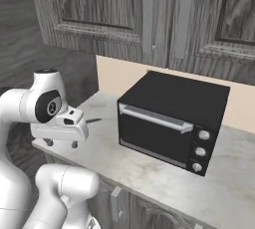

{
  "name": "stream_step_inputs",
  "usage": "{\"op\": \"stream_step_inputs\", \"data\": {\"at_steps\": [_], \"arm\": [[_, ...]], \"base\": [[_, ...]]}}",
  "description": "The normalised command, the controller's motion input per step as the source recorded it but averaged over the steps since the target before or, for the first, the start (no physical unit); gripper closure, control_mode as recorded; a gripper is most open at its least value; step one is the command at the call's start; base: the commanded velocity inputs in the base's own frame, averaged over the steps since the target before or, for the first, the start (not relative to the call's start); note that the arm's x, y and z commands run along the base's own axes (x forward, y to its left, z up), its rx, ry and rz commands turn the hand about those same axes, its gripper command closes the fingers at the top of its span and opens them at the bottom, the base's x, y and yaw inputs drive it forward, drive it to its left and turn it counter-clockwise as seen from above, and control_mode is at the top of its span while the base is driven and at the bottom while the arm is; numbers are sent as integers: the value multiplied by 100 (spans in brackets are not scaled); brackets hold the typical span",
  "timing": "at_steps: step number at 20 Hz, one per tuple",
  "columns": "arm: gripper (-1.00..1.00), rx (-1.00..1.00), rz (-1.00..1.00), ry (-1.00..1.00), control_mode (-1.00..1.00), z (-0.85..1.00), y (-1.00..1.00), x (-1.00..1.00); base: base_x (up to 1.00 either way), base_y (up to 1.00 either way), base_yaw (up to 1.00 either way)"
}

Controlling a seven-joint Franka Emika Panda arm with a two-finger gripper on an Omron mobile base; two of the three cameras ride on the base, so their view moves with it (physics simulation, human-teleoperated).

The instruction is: Retrieve the butter from the fridge and place it on a plate on the dining table. Then retrieve the butter knife by the fridge and place it near the plate.

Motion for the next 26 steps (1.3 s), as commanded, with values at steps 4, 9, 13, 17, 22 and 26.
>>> {"op": "stream_step_inputs", "data": {"at_steps": [4, 9, 13, 17, 22, 26], "arm": [[-100, 0, 0, 0, 100, 0, 0, 0], [-100, 0, 0, 0, 100, 0, 0, 0], [-100, 0, 0, 0, 100, 0, 0, 0], [-100, 0, 0, 0, -100, 0, 0, 1], [-100, 0, 0, 0, -100, 0, 0, 0], [-100, 0, -7, -10, -100, -6, 12, 22]], "base": [[21, 48, -1], [14, 67, -2], [21, 51, -2], [13, 24, -1], [0, 0, 0], [0, 0, 0]]}}
